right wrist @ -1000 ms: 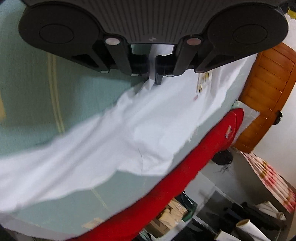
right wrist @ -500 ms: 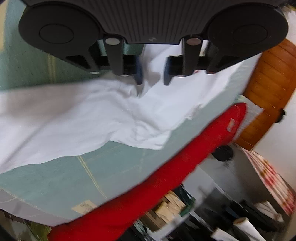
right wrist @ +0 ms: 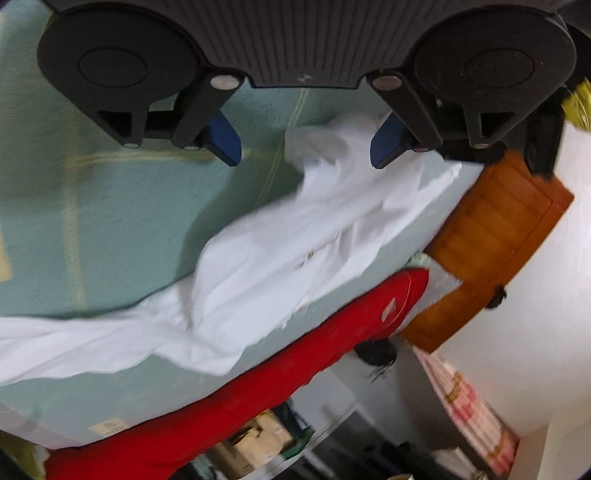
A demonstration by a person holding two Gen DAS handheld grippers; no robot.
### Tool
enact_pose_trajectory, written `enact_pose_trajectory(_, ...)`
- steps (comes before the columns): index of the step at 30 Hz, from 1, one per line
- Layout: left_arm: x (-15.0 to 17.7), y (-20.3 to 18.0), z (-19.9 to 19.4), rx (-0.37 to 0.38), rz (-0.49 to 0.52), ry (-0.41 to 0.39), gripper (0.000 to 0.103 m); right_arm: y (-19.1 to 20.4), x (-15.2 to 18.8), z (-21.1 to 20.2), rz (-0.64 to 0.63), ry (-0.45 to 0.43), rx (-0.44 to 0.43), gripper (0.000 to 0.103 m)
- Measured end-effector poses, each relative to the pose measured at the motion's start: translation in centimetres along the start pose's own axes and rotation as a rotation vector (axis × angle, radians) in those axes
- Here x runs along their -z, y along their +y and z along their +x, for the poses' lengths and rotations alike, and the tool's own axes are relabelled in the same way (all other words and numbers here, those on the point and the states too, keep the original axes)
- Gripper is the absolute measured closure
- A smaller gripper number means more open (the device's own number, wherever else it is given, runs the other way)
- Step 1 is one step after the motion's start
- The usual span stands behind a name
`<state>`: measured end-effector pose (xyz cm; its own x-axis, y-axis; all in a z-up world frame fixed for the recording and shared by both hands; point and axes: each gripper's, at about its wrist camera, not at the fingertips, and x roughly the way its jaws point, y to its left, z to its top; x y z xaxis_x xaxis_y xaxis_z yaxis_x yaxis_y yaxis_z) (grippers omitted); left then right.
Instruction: Fold clothes
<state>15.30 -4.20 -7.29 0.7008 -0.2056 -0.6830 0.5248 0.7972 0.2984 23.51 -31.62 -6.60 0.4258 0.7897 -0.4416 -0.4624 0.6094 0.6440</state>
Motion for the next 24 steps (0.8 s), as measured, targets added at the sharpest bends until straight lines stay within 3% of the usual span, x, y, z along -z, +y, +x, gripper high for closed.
enact_pose_trajectory(6, 0.1, 0.3, 0.4, -0.003, -0.019, 0.011, 0.091, 1.0, 0.1, 3.6, 0.006, 0.019, -0.149, 0.022)
enact_pose_trajectory(13, 0.3, 0.5, 0.9, -0.007, -0.026, 0.010, 0.091, 2.9, 1.7, 3.7, -0.012, 0.143, -0.212, 0.022)
enact_pose_trajectory(21, 0.2, 0.3, 0.9, -0.018, -0.018, 0.010, 0.091, 1.8, 3.3, 2.8, 0.117, 0.078, -0.236, 0.023)
enact_pose_trajectory(22, 0.2, 0.3, 0.9, -0.020, -0.015, 0.010, 0.091, 1.6, 3.4, 2.6, 0.133, 0.069, -0.236, 0.025)
enact_pose_trajectory(23, 0.1, 0.2, 0.8, -0.023, -0.010, 0.010, 0.091, 1.5, 3.6, 2.5, 0.149, 0.061, -0.237, 0.038)
enact_pose_trajectory(24, 0.1, 0.0, 0.7, -0.028, -0.001, 0.010, 0.091, 1.3, 3.8, 2.4, 0.166, 0.052, -0.237, 0.061)
